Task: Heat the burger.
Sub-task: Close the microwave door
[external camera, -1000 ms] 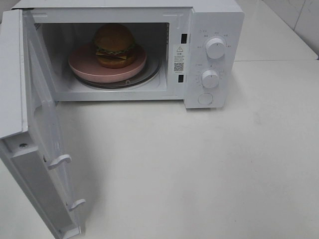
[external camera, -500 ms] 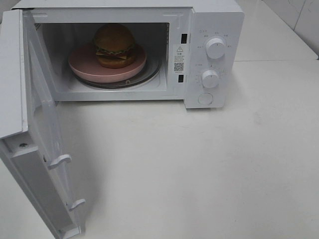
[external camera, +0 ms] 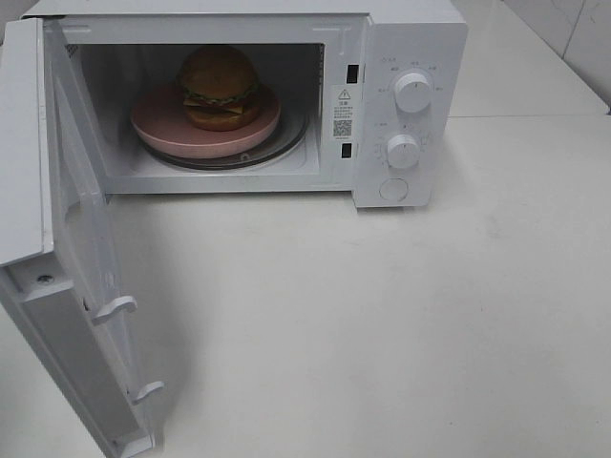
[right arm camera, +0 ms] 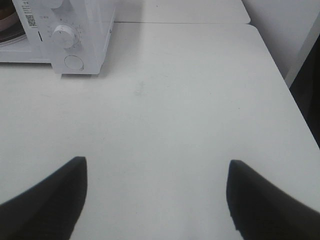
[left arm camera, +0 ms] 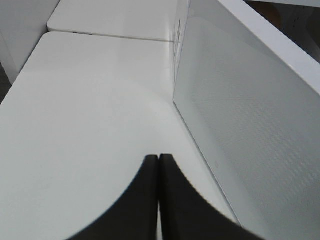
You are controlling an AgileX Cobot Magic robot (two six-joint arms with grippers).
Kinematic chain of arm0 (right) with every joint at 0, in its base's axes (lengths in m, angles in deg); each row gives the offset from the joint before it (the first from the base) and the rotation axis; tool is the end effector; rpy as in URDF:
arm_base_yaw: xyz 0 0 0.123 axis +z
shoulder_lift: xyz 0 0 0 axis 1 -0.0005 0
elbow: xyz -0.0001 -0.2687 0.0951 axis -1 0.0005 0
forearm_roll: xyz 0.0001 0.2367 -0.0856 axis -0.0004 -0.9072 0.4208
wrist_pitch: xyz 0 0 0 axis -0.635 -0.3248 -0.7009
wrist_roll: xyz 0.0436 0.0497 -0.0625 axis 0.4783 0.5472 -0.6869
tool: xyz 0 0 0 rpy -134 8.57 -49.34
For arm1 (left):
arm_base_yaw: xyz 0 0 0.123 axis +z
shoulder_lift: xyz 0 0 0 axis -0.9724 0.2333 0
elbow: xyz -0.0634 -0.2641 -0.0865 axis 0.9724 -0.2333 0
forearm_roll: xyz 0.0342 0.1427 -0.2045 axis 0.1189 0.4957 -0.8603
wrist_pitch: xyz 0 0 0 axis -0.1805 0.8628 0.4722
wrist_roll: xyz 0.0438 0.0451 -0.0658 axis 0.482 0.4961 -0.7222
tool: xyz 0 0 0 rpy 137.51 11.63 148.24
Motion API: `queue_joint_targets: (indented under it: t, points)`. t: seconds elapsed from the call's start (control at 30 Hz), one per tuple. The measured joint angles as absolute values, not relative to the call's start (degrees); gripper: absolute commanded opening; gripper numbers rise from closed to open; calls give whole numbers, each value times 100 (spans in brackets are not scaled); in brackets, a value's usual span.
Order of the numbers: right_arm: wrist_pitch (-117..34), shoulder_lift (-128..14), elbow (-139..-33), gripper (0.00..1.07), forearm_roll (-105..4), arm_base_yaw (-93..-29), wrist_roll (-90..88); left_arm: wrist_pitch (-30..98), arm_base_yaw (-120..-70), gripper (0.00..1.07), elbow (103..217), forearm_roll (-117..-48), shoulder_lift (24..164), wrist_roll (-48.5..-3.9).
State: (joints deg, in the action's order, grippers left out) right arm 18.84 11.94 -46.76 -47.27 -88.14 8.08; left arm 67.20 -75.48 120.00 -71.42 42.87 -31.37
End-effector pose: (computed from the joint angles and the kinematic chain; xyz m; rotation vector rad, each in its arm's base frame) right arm -0.0028 -0.0046 0.2823 0.0479 1.9746 0.0043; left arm 0.0552 -0.0030 0.3006 -0.0604 2.0410 -0.0760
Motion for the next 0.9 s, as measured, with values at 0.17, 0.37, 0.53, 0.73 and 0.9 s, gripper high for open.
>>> queue_joint_targets:
  t: [0.17, 0.37, 0.53, 0.73, 0.9]
  points:
    - [1884, 1194, -4676, 74, -4727, -8814, 808, 5185, -7548, 0, 11278, -7234, 4734, -2747]
    - [1884, 1194, -4676, 74, -4727, -8814, 808, 3483, -7548, 0, 10556, -7824, 5273, -1928]
    - [1884, 1194, -4676, 74, -4727, -8814, 808, 2664, -7548, 0, 10229, -8042, 5571, -1767]
    - [1884, 1194, -4676, 74, -4727, -8814, 808, 1673, -7548, 0, 10069, -8099, 6092, -1847]
    - [1884, 1194, -4676, 74, -4727, -8814, 808, 1180, -7548, 0, 10058, -7927, 6619, -1962]
